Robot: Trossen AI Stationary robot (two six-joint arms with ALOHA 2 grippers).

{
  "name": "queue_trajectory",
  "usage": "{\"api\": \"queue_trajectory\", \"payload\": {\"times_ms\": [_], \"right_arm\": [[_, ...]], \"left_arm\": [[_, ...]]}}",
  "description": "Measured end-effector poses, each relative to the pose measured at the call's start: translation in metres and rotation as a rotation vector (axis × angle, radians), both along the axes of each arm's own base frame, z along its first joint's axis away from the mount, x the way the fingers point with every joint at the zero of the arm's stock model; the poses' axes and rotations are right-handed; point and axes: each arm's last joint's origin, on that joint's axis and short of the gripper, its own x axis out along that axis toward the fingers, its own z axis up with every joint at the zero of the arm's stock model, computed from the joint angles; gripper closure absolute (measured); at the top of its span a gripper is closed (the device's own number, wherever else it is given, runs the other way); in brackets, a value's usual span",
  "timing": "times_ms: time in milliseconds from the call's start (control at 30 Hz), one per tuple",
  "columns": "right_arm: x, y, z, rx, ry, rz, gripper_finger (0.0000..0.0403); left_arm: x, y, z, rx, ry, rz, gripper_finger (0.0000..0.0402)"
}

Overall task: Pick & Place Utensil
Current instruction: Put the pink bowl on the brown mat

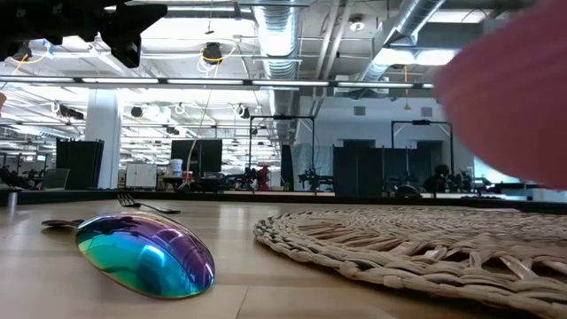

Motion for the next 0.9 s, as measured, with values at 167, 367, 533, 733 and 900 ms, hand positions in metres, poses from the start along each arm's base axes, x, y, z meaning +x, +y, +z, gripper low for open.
{"api": "queue_trajectory", "payload": {"times_ms": [167, 367, 533, 733, 900], "right_arm": [[-0.004, 0.007, 0.002, 0.039, -0.032, -0.028, 0.0394], [-0.009, -0.001, -0.018, -0.002, -0.006, -0.076, 0.0389], [-0.014, -0.011, -0.041, -0.001, 0.031, -0.132, 0.0392], [-0.009, -0.014, -0.042, 0.022, 0.042, -0.151, 0.0377], [-0.007, -0.02, -0.044, 0.028, 0.066, -0.213, 0.0351]], "left_arm": [[0.0, 0.0, 0.0, -0.001, 0.0, 0.0, 0.0252], [-0.001, 0.0, 0.002, -0.008, -0.018, 0.0, 0.0252], [-0.001, 0.0, 0.002, -0.015, -0.021, -0.002, 0.0252], [-0.001, 0.0, 0.002, -0.017, -0.025, -0.002, 0.0252], [-0.001, 0.0, 0.003, -0.019, -0.031, -0.002, 0.0252]]}}
